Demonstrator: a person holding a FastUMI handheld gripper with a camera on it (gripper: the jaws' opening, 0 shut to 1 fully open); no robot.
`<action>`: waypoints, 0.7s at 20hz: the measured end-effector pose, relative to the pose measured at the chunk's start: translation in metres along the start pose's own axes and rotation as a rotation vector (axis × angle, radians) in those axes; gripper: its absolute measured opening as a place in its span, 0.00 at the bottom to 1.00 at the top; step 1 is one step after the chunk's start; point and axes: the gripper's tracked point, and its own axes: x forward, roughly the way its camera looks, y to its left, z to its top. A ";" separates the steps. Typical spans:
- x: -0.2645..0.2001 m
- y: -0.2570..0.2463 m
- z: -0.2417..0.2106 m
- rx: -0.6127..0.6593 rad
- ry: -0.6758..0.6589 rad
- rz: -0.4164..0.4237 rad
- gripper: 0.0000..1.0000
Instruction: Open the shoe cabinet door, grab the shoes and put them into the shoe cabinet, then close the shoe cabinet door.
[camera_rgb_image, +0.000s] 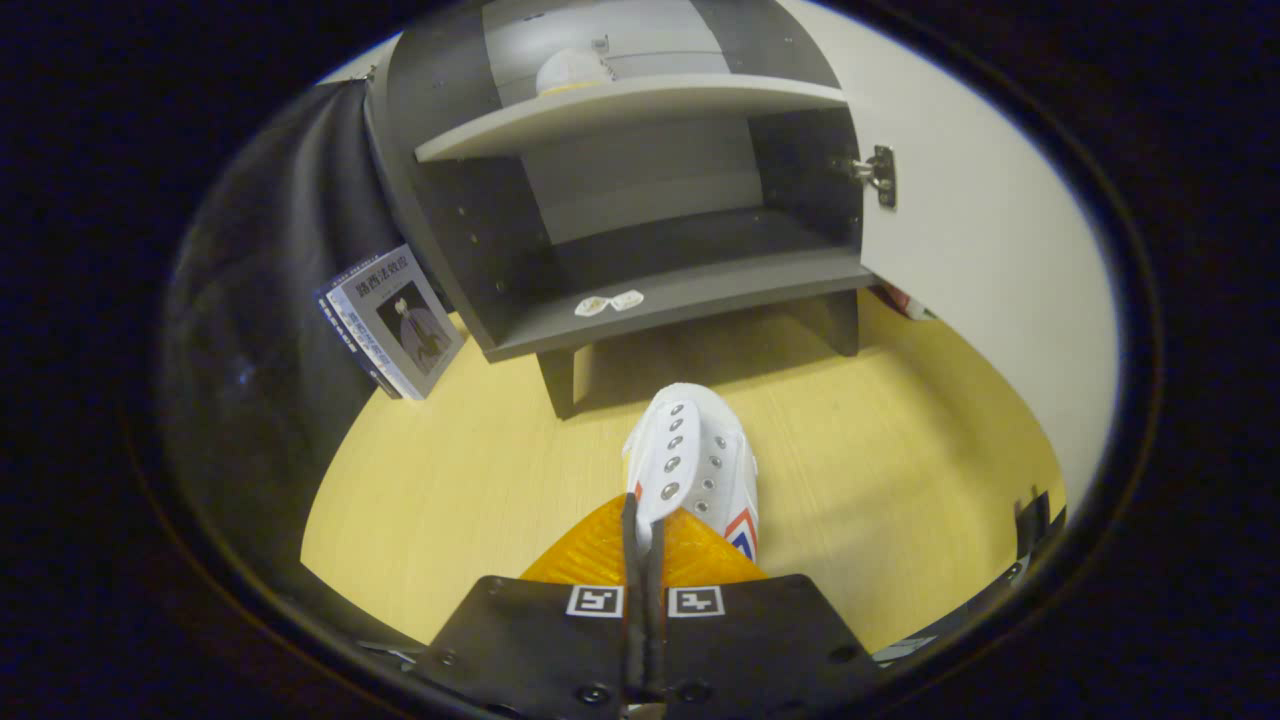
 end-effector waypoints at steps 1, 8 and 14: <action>-0.007 -0.001 0.011 -0.007 -0.028 -0.006 0.02; -0.073 -0.009 0.103 -0.012 -0.218 -0.039 0.02; -0.124 -0.007 0.197 -0.054 -0.406 -0.066 0.02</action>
